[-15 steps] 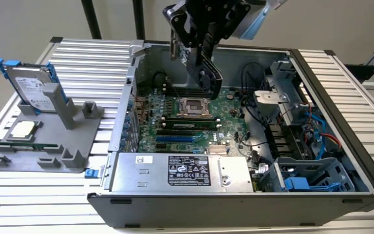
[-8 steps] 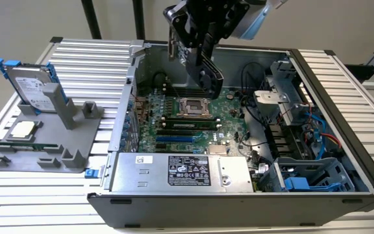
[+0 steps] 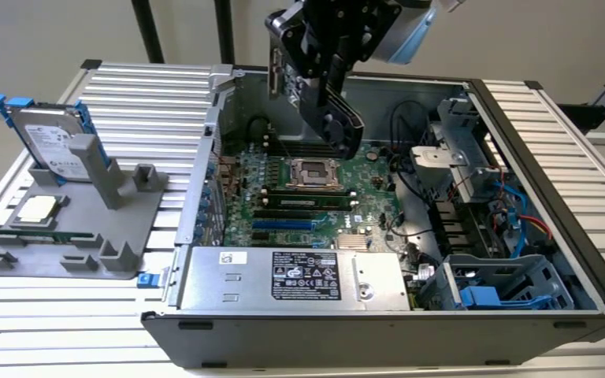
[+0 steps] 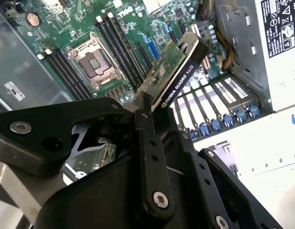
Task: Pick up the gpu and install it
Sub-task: 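Insert the gpu into the slot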
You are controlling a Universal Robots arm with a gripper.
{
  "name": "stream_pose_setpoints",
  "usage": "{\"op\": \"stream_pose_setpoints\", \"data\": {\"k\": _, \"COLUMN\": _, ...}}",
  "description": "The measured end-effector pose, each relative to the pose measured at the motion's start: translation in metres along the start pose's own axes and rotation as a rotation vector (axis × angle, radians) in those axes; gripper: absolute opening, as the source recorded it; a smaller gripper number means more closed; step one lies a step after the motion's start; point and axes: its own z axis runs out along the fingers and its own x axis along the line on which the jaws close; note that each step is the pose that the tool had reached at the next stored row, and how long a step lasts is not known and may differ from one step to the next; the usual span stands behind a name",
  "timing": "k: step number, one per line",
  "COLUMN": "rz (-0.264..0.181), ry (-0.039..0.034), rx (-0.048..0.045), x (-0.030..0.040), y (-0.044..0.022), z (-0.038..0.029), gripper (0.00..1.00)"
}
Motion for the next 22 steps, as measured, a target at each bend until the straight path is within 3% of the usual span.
{"op": "stream_pose_setpoints", "data": {"k": 22, "rz": -0.151, "ry": 0.0075, "rx": -0.0010, "x": 0.0000, "y": 0.0000, "z": -0.0009, "gripper": 0.00}}
